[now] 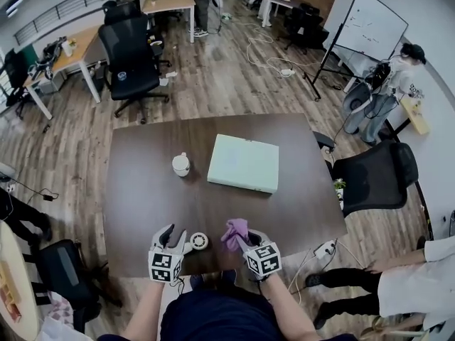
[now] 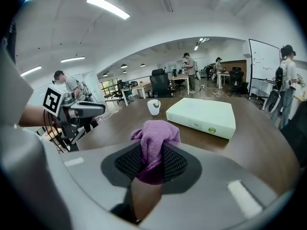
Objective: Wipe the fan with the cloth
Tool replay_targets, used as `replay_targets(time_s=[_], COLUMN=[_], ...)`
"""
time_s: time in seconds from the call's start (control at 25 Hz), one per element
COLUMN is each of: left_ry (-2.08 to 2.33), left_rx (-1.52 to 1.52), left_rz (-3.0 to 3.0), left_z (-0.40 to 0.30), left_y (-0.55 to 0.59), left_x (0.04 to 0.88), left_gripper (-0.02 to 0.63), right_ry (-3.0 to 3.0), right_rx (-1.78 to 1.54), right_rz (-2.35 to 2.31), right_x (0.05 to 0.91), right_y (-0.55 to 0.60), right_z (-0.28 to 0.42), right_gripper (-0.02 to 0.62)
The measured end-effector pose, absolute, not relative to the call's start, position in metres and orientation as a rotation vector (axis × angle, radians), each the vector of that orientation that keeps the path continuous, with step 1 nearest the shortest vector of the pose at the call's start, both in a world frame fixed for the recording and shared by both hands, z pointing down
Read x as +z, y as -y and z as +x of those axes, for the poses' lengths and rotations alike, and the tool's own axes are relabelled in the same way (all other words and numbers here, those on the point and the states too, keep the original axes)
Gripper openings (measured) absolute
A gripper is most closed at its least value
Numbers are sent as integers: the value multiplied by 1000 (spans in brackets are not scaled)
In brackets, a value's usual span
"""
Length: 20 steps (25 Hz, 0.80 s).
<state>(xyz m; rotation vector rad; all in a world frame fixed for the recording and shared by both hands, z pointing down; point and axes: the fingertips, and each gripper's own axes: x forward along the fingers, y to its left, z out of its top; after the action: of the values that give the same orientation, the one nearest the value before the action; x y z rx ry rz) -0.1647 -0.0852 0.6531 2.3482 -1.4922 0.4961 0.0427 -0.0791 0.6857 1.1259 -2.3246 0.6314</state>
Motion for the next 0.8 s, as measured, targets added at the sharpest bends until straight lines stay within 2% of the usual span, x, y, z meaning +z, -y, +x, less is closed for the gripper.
replay_targets(time_s=[0.08,0.24,0.32,0.8], left_ry=[1547,1660,1694,1715], left_rx=[463,397,380,388], left_rz=[2306,2156,2085,2048], left_z=[-171,-189,-198,-216], left_y=[81,72,68,52], left_x=[651,654,658,664], left_gripper=[135,19,2,2], right_ry=[2339,2370,2388,2417], right_rx=[617,583,571,500], right_rz=[1124,1120,1124,1125], right_x=[681,671,665,651], right_y=[79,77,76,77], right_z=[42,43,43,35], right_gripper=[106,106,106,100])
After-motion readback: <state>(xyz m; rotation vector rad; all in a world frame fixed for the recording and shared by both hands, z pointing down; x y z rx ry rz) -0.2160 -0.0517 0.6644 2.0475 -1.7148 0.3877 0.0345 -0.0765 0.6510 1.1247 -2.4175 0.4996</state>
